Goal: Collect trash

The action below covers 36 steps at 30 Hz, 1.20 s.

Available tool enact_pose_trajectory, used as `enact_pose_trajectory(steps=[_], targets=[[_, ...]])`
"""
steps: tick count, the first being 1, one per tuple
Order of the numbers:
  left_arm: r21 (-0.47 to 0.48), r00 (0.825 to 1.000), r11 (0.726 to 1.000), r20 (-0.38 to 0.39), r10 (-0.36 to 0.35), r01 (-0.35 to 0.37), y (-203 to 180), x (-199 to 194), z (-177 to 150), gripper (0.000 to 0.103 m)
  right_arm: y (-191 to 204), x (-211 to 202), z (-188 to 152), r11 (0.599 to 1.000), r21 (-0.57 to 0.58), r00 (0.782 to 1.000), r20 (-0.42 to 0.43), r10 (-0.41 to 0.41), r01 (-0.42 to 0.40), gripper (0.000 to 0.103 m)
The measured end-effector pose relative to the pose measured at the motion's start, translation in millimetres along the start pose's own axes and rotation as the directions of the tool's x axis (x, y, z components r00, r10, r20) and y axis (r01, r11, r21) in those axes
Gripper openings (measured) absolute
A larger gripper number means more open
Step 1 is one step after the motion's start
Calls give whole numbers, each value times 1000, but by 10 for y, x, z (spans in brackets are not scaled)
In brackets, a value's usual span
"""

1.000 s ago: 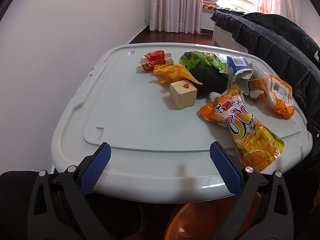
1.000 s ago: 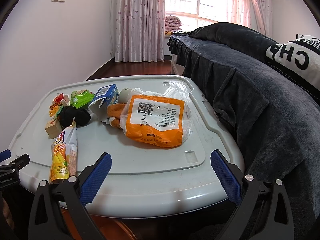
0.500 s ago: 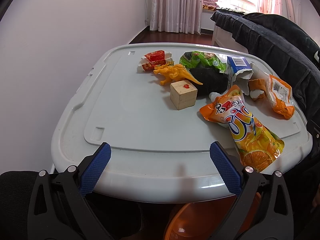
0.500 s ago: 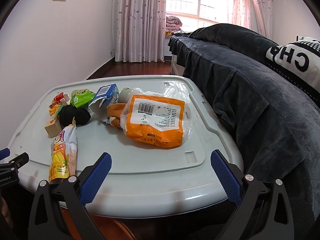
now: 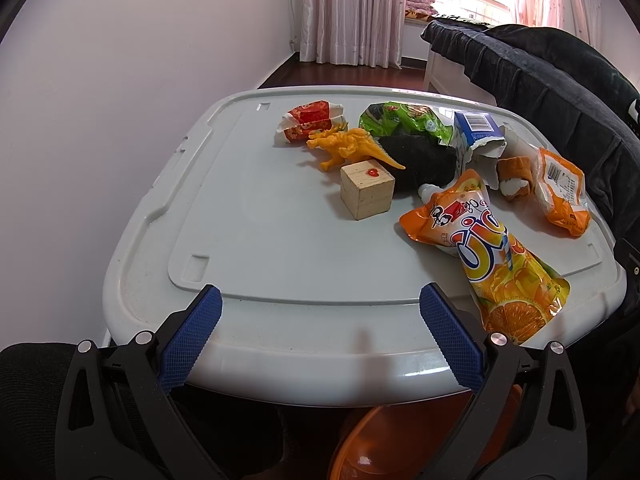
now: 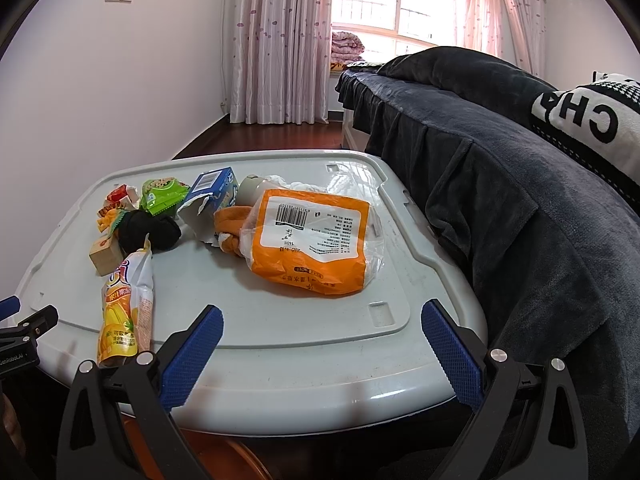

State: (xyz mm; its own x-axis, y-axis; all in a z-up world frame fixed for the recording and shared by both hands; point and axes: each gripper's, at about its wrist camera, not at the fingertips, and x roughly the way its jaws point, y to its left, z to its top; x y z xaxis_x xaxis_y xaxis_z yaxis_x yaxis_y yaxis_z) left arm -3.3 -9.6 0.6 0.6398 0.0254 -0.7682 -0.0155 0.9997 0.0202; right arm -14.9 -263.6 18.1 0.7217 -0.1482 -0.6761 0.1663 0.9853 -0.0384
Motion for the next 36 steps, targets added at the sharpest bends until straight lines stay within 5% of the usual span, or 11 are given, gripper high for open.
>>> enact_pose_trajectory(steps=[36], targets=[[1, 1000, 1000, 0, 1, -1, -3, -1, -1, 97, 11, 15, -10, 1000, -6, 1000, -4, -4, 4, 98]])
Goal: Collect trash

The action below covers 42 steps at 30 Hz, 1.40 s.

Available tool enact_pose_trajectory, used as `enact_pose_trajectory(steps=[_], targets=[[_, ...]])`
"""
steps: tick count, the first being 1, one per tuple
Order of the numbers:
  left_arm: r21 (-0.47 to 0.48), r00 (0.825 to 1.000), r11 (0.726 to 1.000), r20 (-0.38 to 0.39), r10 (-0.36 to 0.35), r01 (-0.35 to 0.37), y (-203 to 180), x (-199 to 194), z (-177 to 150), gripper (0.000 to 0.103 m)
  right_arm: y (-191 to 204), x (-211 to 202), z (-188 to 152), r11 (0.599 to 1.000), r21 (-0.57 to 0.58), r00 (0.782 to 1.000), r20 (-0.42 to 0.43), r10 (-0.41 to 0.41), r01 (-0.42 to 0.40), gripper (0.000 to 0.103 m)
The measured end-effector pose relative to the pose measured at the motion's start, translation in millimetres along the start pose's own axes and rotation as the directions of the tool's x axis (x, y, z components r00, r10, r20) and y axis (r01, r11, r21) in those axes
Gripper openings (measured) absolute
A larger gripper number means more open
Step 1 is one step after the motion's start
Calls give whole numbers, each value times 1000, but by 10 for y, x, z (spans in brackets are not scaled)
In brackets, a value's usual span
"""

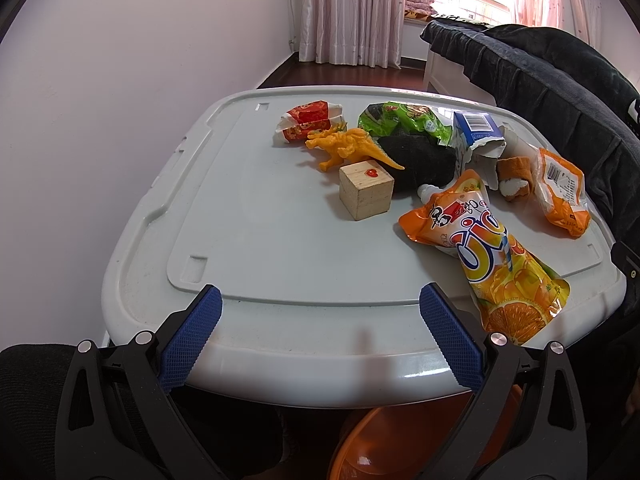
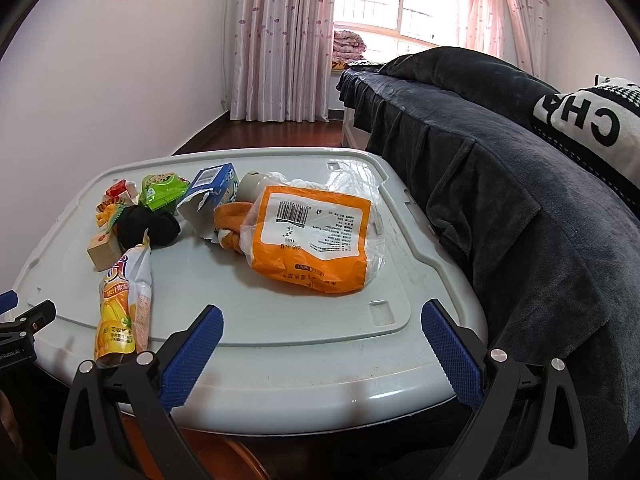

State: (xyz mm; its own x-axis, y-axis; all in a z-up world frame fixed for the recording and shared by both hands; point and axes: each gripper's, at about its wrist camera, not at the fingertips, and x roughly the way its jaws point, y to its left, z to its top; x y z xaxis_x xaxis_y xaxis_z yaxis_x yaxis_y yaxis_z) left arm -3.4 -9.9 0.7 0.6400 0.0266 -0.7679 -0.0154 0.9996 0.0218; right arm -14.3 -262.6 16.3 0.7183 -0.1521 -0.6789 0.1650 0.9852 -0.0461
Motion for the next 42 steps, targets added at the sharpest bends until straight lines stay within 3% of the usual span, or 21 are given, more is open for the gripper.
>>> enact_pose_trajectory(steps=[6, 10, 14, 15, 18, 20, 24, 28, 30, 34, 36, 37, 39, 41, 42], targets=[[-2, 1000, 1000, -10, -3, 3, -8, 7, -2, 97, -13, 37, 26, 1000, -3, 1000, -12, 10, -10, 98], [-3, 1000, 1000, -17, -1, 1, -8, 12, 0, 97, -65, 171, 215, 1000, -22, 999, -44, 12, -13, 98], [-10, 999, 1000, -33, -2, 2, 13, 26, 3, 97, -38, 355, 518, 980, -168, 988, -130, 86, -107, 98], [-10, 999, 1000, -39, -2, 1, 18, 31, -1, 97, -16, 414, 597, 961, -234, 979, -168, 112, -150, 98], [-10, 999, 1000, -50, 7, -8, 35, 40, -5, 97, 17, 569, 785, 850, -430, 940, -280, 193, -303, 98], [-15, 998, 1000, -56, 6, -6, 47, 46, -5, 97, 23, 725, 886, 770, -536, 924, -337, 182, -347, 98], [-37, 998, 999, -55, 7, -9, 73, 50, 5, 97, -5, 1234, 1094, 682, -601, 877, -464, 128, -417, 98], [-46, 999, 999, -42, 0, -1, 57, 43, 21, 97, 12, 1555, 1182, 577, -653, 832, -549, 85, -490, 98], [-28, 1000, 1000, -23, 10, -11, 12, 35, 34, 97, 48, 1704, 1211, 544, -658, 810, -581, 74, -521, 97], [12, 1000, 1000, 3, 16, -16, -94, 29, 63, 97, 77, 1995, 1206, 528, -559, 701, -706, 102, -640, 80], [25, 1000, 1000, -1, 10, -9, -128, 50, 75, 97, 88, 2046, 1122, 525, -502, 640, -760, 112, -688, 64], [28, 1000, 1000, -5, 9, -9, -140, 60, 76, 97, 86, 2036, 1088, 524, -474, 617, -776, 131, -708, 49], [29, 1000, 1000, -14, 1, -1, -146, 86, 80, 97, 44, 1971, 1058, 554, -460, 629, -761, 156, -694, 42], [24, 1000, 1000, -21, -4, 4, -145, 94, 82, 97, -28, 1859, 1005, 586, -441, 634, -755, 166, -680, 15], [19, 1000, 1000, -20, -7, 8, -137, 85, 79, 97, -59, 1779, 990, 598, -452, 654, -738, 164, -661, 12]])
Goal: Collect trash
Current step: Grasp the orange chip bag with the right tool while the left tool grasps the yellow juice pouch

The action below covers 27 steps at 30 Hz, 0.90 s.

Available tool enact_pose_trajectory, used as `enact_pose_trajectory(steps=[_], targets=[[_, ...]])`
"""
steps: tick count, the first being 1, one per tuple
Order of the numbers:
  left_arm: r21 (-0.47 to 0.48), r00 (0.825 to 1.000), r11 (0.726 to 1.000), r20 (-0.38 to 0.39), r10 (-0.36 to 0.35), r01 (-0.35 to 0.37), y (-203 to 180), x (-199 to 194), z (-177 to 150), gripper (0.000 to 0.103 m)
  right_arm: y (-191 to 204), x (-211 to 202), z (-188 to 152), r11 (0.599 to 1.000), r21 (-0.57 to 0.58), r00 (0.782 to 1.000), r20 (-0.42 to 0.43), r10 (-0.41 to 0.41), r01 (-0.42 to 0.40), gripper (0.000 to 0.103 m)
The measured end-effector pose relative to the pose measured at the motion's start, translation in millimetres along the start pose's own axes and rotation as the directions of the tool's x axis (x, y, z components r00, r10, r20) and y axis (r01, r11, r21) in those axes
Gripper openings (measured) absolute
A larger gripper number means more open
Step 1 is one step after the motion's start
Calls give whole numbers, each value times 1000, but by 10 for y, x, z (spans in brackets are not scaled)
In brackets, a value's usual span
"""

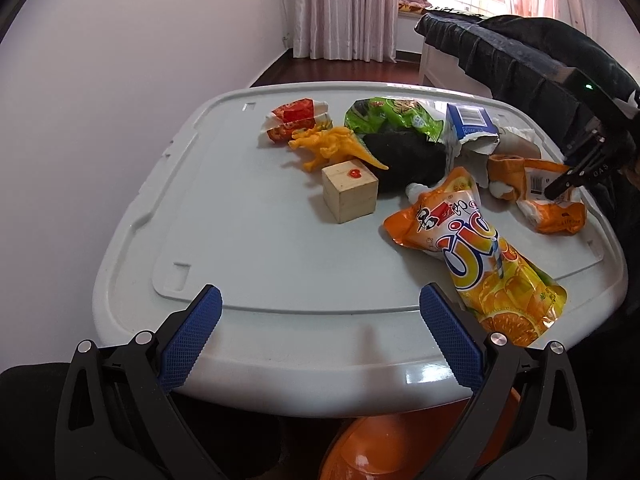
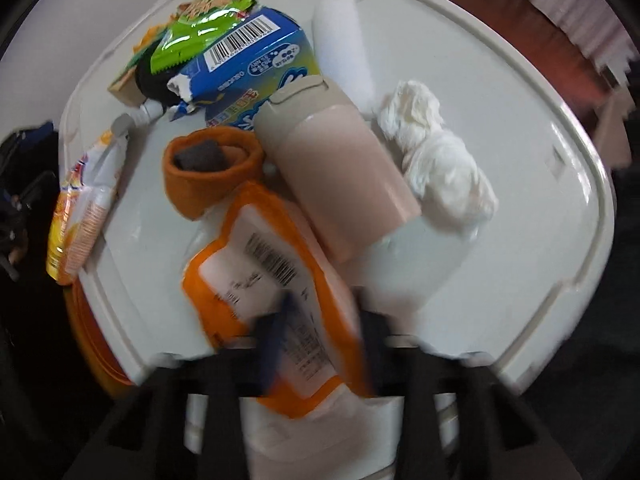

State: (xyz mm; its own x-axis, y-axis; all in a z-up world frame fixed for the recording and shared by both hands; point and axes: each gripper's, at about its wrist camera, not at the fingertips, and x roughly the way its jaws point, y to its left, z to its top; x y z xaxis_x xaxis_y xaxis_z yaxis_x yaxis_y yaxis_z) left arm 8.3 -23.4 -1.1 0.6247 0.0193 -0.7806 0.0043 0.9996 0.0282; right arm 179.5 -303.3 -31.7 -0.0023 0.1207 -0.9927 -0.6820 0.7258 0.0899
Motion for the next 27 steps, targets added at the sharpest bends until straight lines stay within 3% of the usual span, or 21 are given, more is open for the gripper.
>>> enact_pose_trajectory(steps=[1, 6, 8, 10, 12, 13, 17, 19, 22, 27], targets=[[-4, 1000, 1000, 3, -3, 3, 8, -12, -5, 97, 100, -70, -114, 1000, 12, 1000, 15, -21, 21, 8], [-1, 1000, 1000, 7, -28, 28, 1, -93, -51, 97, 677, -420, -614, 990, 77, 981, 140, -132, 122, 7], [8, 999, 999, 5, -43, 43, -25, -136, -62, 97, 908, -655, -831, 974, 156, 953, 229, -198, 165, 7], [28, 998, 998, 15, -55, 55, -87, -215, -47, 97, 1041, -919, -1023, 924, 304, 899, 299, -322, 230, 7], [55, 998, 997, 37, -59, 57, -201, -318, -3, 97, 1054, -1114, -1186, 876, 457, 861, 372, -347, 155, 7], [58, 997, 996, 43, -70, 68, -256, -358, 27, 97, 1122, -1153, -1285, 842, 530, 831, 423, -361, 96, 7], [5, 987, 987, 5, -159, 159, -540, -406, 205, 97, 1480, -1162, -1481, 793, 609, 748, 522, -410, 9, 7], [-23, 989, 989, -8, -147, 147, -732, -365, 296, 97, 1602, -1095, -1501, 786, 617, 727, 556, -402, -38, 7], [-71, 993, 993, -60, -99, 94, -921, -166, 419, 97, 1603, -1021, -1437, 773, 630, 720, 573, -393, -79, 7], [-240, 962, 969, -244, -127, 67, -823, 410, 415, 97, 1447, -1017, -1516, 751, 652, 694, 588, -416, -102, 8]])
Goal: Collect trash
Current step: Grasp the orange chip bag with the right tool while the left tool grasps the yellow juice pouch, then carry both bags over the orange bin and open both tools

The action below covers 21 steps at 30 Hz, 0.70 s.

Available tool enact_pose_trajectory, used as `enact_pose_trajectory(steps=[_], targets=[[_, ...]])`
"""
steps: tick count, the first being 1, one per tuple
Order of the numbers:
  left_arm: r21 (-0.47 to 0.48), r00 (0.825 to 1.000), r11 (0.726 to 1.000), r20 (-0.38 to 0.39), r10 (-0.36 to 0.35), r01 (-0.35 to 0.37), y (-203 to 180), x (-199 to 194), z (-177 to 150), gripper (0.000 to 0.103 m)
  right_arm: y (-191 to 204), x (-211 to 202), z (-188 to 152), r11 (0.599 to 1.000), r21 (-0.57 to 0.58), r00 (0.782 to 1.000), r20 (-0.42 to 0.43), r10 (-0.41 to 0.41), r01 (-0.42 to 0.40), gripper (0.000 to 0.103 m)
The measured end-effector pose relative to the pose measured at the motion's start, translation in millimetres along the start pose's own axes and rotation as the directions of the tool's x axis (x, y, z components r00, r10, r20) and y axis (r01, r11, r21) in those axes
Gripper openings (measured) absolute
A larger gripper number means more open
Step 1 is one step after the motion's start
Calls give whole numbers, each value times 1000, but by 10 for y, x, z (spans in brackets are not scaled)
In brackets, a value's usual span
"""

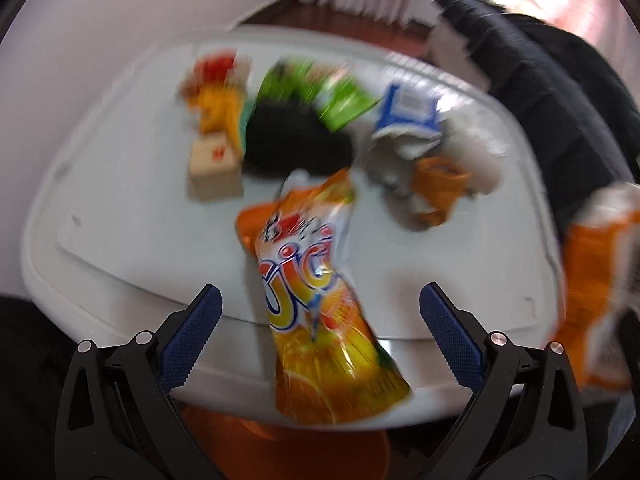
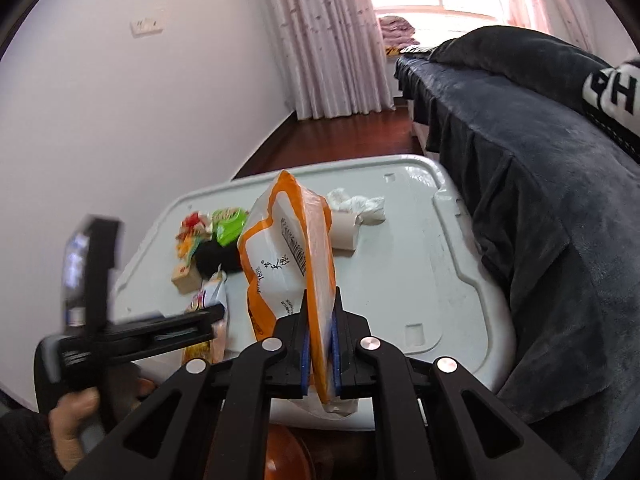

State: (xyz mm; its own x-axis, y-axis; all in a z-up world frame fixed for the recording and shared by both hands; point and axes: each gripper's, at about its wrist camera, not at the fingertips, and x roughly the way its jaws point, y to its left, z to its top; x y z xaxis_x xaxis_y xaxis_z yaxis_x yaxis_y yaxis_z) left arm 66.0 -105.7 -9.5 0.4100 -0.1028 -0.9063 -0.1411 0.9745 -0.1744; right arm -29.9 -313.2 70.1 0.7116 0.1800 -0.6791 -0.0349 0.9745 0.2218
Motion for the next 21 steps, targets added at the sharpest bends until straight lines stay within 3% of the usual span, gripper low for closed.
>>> enact_pose_trajectory(steps=[3, 5, 8, 9, 15, 21], targets=[[-4, 999, 1000, -42, 31, -31, 21, 234, 37, 96, -86, 15, 4, 1000, 29, 1000, 13, -7, 7, 8], [18, 999, 999, -5, 51, -51, 6, 262, 40, 91, -124, 46, -2, 999, 49, 1000, 10, -6, 5, 8], [97, 996, 992, 43, 75, -79, -52, 231, 4, 50, -105, 70, -28, 999, 50, 1000, 5, -4, 4, 8], [116, 996, 990, 52, 69, -74, -50, 214, -6, 47, -84, 69, -34, 999, 39, 1000, 7, -11, 10, 8], [147, 996, 989, 76, -43, 32, 192, 37, -27, 42, 22, 105, -103, 999, -8, 1000, -4, -31, 31, 8], [231, 975, 970, 184, -126, 82, 440, -672, -196, 42, 177, 17, -205, 1000, -15, 1000, -20, -11, 10, 8]])
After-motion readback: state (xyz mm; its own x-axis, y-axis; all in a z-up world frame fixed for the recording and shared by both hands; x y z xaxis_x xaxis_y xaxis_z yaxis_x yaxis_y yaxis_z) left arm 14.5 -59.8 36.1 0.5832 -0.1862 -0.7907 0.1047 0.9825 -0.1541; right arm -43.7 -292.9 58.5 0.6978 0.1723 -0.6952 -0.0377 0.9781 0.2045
